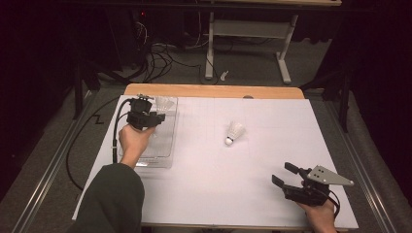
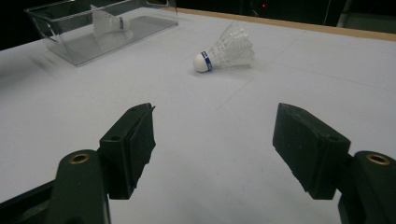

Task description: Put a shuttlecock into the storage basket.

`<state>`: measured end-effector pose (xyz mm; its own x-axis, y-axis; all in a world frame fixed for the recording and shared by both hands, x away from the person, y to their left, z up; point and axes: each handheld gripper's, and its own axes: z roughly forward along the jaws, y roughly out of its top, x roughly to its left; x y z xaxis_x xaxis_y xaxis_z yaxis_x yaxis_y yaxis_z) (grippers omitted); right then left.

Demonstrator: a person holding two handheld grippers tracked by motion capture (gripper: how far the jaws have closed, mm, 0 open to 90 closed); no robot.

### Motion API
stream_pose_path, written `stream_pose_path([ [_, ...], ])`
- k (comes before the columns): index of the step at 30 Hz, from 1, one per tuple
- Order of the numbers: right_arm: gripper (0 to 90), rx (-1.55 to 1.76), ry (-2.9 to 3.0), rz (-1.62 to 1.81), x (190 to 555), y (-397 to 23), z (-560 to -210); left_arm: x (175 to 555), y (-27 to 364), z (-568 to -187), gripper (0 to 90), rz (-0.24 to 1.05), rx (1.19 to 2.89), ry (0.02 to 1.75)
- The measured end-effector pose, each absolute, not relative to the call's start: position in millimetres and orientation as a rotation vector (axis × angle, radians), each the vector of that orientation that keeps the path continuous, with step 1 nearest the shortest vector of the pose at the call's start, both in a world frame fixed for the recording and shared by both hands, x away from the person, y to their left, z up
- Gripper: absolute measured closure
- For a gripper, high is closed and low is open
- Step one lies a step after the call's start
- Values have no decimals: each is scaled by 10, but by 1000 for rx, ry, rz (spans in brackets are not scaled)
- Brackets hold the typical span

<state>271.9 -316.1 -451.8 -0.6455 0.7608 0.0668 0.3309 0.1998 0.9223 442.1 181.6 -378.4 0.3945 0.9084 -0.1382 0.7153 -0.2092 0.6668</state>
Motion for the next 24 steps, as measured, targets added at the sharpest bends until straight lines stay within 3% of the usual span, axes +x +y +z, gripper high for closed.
stream_pose_path([
  [24,297,1019,2078,1436,2719,-3160,-4518,4618,1784,-3831,651,348,2050,1470],
])
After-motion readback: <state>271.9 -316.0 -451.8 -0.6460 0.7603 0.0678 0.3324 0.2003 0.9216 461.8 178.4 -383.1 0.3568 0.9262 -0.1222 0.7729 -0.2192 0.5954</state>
